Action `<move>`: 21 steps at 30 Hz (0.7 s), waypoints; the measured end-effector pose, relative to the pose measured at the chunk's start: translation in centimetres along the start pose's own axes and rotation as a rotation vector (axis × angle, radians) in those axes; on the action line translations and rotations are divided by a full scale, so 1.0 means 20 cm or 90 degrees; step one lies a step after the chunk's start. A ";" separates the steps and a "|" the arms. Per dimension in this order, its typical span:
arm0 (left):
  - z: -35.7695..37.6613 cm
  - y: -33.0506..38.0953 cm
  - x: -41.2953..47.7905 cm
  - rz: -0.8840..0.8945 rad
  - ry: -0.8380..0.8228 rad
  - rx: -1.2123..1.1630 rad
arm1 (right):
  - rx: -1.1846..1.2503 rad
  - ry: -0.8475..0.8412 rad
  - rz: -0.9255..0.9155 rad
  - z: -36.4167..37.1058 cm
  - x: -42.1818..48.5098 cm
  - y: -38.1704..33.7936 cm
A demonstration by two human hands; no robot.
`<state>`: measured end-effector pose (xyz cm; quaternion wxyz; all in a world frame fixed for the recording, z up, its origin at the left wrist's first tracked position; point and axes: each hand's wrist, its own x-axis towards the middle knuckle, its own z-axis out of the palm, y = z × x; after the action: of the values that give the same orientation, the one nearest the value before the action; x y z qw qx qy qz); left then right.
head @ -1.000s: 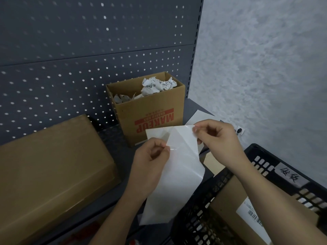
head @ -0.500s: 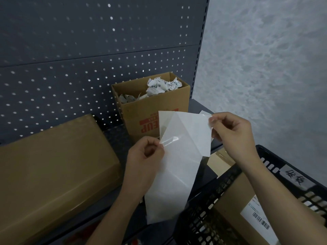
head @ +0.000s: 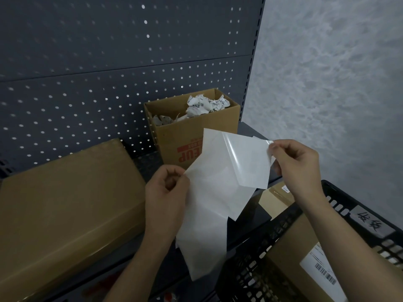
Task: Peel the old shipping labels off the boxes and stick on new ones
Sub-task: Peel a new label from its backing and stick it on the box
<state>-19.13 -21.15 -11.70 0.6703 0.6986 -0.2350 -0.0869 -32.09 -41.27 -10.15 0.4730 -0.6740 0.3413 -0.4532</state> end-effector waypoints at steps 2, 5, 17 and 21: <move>0.00 0.00 0.00 0.004 0.013 -0.001 | 0.001 0.010 0.007 0.00 0.01 0.01; -0.01 0.01 0.01 0.013 0.029 -0.007 | 0.007 0.024 0.018 -0.01 0.02 0.01; 0.00 0.04 0.00 0.037 0.042 -0.036 | 0.062 0.081 0.045 -0.08 0.04 0.00; 0.01 0.03 0.01 0.021 0.087 -0.038 | 0.051 0.085 0.045 -0.08 0.04 0.02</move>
<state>-19.15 -21.33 -11.12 0.7068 0.6784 -0.1973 -0.0347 -33.39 -42.64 -10.02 0.4913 -0.6105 0.3774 -0.4935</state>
